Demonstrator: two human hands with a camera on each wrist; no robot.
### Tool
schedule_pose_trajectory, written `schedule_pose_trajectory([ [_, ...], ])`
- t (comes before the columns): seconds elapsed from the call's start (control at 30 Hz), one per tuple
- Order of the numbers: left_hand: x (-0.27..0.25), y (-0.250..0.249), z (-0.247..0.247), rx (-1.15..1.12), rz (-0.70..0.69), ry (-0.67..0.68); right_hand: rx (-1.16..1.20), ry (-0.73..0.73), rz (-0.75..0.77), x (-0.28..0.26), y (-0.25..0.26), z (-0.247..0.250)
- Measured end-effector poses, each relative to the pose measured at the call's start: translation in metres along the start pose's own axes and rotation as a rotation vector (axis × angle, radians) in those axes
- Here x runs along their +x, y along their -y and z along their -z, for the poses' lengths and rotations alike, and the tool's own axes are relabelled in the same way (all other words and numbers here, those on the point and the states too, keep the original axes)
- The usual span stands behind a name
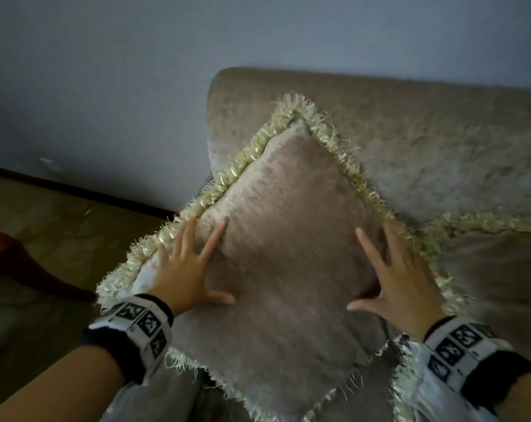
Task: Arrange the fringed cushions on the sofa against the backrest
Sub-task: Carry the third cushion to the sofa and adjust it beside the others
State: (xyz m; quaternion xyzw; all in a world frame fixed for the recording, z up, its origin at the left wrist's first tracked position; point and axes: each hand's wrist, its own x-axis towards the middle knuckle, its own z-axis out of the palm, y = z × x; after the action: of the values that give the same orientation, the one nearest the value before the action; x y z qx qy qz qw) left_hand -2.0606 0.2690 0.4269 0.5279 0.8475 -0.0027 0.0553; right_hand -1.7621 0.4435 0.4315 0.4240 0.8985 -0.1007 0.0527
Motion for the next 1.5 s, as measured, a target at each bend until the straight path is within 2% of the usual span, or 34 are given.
schedule_pose_trajectory([
  [0.17, 0.019, -0.016, -0.018, 0.225, 0.081, 0.111, 0.035, 0.056, -0.074, 0.027, 0.007, -0.026],
  [0.23, 0.021, -0.017, -0.017, 0.22, 0.093, 0.124, 0.045, 0.057, -0.085, 0.029, 0.008, -0.027],
  [0.3, 0.015, -0.013, -0.014, 0.141, 0.07, 0.074, 0.078, 0.05, -0.084, 0.022, 0.004, -0.023],
  [0.43, -0.004, -0.006, -0.005, 0.056, -0.044, -0.131, 0.142, -0.036, -0.069, 0.006, -0.01, -0.005],
  [0.53, -0.001, -0.017, -0.006, 0.062, 0.0, -0.021, 0.124, -0.007, -0.083, 0.013, -0.012, 0.001],
  [0.6, 0.008, -0.026, -0.01, 0.127, 0.059, 0.086, 0.12, 0.029, -0.089, 0.024, -0.006, -0.004],
  [0.67, 0.016, -0.032, -0.016, 0.183, 0.08, 0.134, 0.123, 0.045, -0.124, 0.033, 0.002, -0.014],
  [0.83, 0.017, -0.034, -0.023, 0.209, 0.098, 0.115, 0.106, -0.02, -0.159, 0.038, 0.007, -0.034],
  [1.03, -0.004, -0.047, 0.0, 0.057, 0.14, 0.005, 0.139, 0.008, -0.091, 0.018, -0.012, -0.011],
  [1.13, -0.012, -0.083, 0.011, -0.026, 0.11, -0.097, 0.078, -0.026, -0.032, -0.007, -0.037, 0.006],
  [1.23, -0.007, -0.138, 0.018, -0.078, -0.006, -0.223, 0.049, -0.12, -0.007, -0.032, -0.071, 0.024],
  [1.4, 0.008, -0.256, 0.018, -0.077, -0.209, -0.234, 0.071, -0.237, -0.05, -0.077, -0.152, 0.045],
  [1.5, 0.015, -0.327, 0.016, -0.107, -0.287, -0.17, 0.043, -0.31, -0.099, -0.107, -0.21, 0.049],
])
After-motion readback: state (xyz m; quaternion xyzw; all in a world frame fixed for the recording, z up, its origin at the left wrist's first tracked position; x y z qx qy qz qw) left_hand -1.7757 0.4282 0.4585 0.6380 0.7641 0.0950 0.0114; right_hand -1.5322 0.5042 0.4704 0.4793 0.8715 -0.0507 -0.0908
